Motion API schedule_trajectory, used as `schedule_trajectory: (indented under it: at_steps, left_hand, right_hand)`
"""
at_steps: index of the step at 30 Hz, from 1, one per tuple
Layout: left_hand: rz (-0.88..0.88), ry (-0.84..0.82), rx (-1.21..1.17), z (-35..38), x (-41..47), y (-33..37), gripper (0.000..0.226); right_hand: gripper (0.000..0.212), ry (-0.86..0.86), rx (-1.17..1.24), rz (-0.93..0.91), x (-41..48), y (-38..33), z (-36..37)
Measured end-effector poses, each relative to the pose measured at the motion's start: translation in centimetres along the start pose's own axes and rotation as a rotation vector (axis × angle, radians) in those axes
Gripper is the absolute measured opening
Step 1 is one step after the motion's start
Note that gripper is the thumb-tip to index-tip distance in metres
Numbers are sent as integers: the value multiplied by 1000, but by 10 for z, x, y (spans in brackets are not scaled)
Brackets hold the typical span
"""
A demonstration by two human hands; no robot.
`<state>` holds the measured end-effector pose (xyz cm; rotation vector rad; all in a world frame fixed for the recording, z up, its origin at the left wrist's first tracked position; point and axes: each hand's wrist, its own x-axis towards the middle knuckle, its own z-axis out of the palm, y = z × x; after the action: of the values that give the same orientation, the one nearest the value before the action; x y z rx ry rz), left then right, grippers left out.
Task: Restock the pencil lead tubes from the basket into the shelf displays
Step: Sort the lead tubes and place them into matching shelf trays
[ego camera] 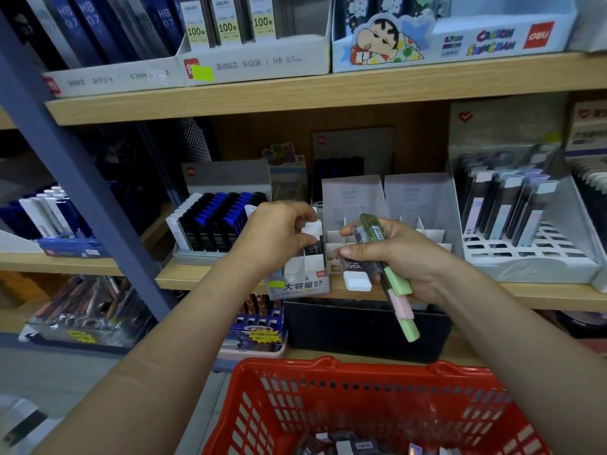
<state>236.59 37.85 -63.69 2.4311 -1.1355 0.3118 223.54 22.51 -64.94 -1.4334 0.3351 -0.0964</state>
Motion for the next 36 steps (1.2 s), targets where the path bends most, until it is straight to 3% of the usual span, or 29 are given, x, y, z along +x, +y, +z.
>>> schedule_trajectory:
  at_steps: [8, 17, 20, 23, 24, 27, 29, 33, 36]
  left_hand:
    - [-34, -30, -79, -5, 3, 3, 18]
    - [30, 69, 77, 1, 2, -2, 25]
    - [-2, 66, -43, 1, -1, -1, 23]
    - [-55, 68, -219, -9, -4, 9, 7]
    - [-85, 42, -302, -14, -6, 14, 13]
    - [-180, -234, -494, -32, -14, 29, 29]
    - [-227, -398, -615, -35, -20, 35, 27]
    - [-310, -245, -921, -29, -21, 30, 15]
    - [-288, -91, -975, -27, -19, 25, 16]
  right_hand:
    - [32, 116, 28, -29, 4, -1, 1]
    - [31, 140, 53, -11, 3, -3, 2]
    - [27, 172, 61, -9, 3, -3, 5]
    - [24, 215, 84, -29, 4, -3, 7]
    - [23, 234, 99, -41, 4, -4, 7]
    - [22, 299, 174, -92, 5, -3, 8]
    - [23, 319, 221, -120, 4, -5, 12]
    - [23, 308, 210, -149, 1, -10, 17]
    - [19, 229, 122, -131, -1, -10, 19]
